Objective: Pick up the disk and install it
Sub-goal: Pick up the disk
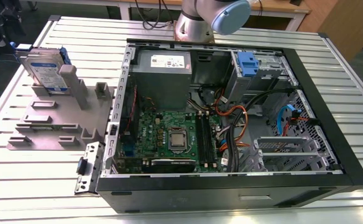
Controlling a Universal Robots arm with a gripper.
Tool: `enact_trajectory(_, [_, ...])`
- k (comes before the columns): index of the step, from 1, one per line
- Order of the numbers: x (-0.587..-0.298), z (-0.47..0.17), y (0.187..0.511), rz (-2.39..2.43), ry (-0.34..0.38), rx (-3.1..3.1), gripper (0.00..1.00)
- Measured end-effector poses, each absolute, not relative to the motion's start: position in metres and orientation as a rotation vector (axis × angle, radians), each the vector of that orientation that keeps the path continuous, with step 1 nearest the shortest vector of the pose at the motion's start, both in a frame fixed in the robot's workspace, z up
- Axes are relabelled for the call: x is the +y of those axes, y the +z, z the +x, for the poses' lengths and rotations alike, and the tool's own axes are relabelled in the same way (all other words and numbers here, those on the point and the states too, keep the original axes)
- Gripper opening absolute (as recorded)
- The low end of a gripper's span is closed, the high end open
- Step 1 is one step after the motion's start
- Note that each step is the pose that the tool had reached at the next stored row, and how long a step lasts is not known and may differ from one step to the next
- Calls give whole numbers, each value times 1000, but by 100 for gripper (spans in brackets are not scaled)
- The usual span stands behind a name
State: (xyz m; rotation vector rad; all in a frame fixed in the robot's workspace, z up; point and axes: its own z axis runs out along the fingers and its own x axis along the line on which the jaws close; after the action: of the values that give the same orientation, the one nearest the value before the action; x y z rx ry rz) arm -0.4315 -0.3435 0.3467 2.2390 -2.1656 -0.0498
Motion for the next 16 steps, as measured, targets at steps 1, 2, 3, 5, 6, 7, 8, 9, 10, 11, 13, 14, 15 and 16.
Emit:
enact_trajectory(1, [-343, -432, 347, 2240, -50, -2165, 69])
enact_trajectory(2, [-343, -432, 347, 2240, -50, -2164, 69])
enact_trajectory(3, [-343, -432, 347, 2240, -50, -2164, 69])
enact_trajectory(5, [-342, -432, 346, 2240, -50, -2164, 69])
enact_trajectory(6, [-342, -432, 346, 2240, -50, -2164, 69])
enact_trajectory(7, [-341, -432, 346, 2240, -50, -2164, 69])
enact_trajectory(8, [-341, -432, 346, 2240, -50, -2164, 69])
enact_trajectory(9, [-341, -432, 346, 2240, -50, -2164, 69])
enact_trajectory(10, [-341, -432, 346, 2240, -50, -2164, 69])
enact_trajectory(11, [-341, -432, 346, 2240, -50, -2164, 69])
enact_trajectory(13, [-341, -432, 346, 2240, -50, -2164, 69])
enact_trajectory(14, [-341, -432, 346, 2240, -50, -2164, 69])
enact_trajectory(15, [-341, -432, 346, 2241, -50, -2163, 69])
enact_trajectory(16, [-341, -432, 346, 2243, -50, -2161, 69])
